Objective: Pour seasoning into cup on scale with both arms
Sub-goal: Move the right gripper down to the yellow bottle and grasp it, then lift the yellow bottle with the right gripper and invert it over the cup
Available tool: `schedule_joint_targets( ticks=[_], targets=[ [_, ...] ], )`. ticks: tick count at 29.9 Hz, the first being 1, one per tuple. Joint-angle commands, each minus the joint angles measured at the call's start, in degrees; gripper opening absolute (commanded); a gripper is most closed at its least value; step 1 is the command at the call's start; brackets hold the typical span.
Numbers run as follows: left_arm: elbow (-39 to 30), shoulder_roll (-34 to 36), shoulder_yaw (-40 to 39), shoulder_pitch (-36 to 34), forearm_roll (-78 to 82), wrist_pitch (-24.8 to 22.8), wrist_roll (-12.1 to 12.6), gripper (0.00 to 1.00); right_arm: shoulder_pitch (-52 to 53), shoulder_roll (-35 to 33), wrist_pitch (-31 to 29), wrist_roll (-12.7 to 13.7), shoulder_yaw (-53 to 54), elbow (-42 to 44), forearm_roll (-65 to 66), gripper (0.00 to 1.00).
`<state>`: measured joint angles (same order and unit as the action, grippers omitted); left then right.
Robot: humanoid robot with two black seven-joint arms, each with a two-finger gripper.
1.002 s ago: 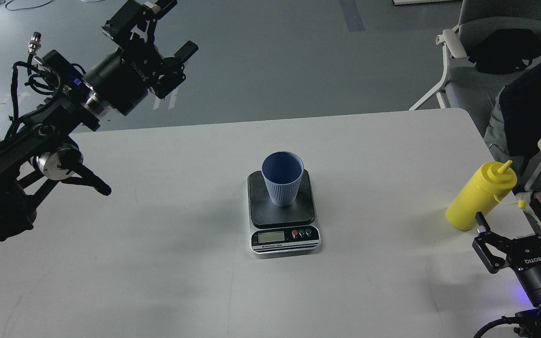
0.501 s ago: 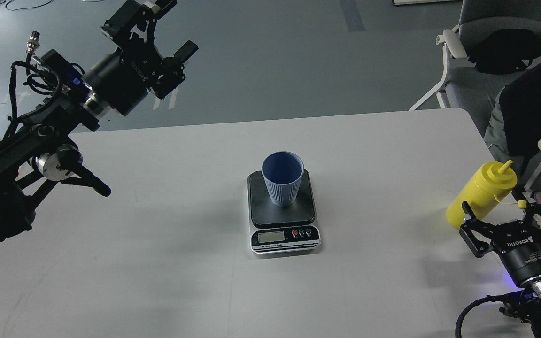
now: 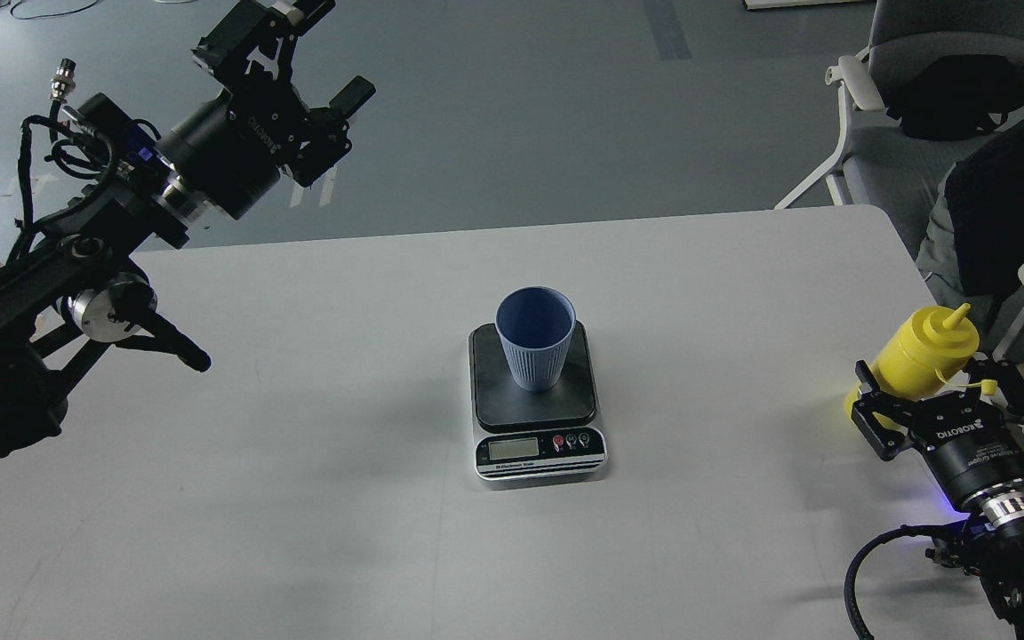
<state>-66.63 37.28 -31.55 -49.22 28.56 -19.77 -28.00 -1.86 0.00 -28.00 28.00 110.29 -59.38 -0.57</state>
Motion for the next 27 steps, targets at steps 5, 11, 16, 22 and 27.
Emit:
schedule_joint_targets(
  ticks=[5, 11, 16, 22, 27],
  targets=[
    [0.01, 0.16, 0.52, 0.00, 0.17, -0.01, 0.00, 0.98, 2.04, 0.00, 0.00, 0.00, 0.37, 1.90, 5.13, 0.90],
    [0.01, -0.27, 0.70, 0.17, 2.63, -0.01, 0.00, 0.98, 1.95, 0.00, 0.00, -6.19, 0.37, 1.46, 12.16, 0.41],
    [0.09, -0.54, 0.70, 0.35, 2.90, 0.08, 0.00, 0.98, 0.98, 0.00, 0.00, -7.78, 0.46, -0.91, 14.45, 0.19],
    [0.09, -0.71, 0.70, 0.53, 2.90, 0.61, 0.00, 0.98, 0.81, 0.00, 0.00, -14.90, 1.51, -1.53, 23.77, 0.00],
    [0.53, -0.71, -0.18, 0.44, 2.81, 0.96, 0.00, 0.98, 0.89, 0.00, 0.00, -14.82, 2.04, -5.40, 25.27, 0.00]
  ],
)
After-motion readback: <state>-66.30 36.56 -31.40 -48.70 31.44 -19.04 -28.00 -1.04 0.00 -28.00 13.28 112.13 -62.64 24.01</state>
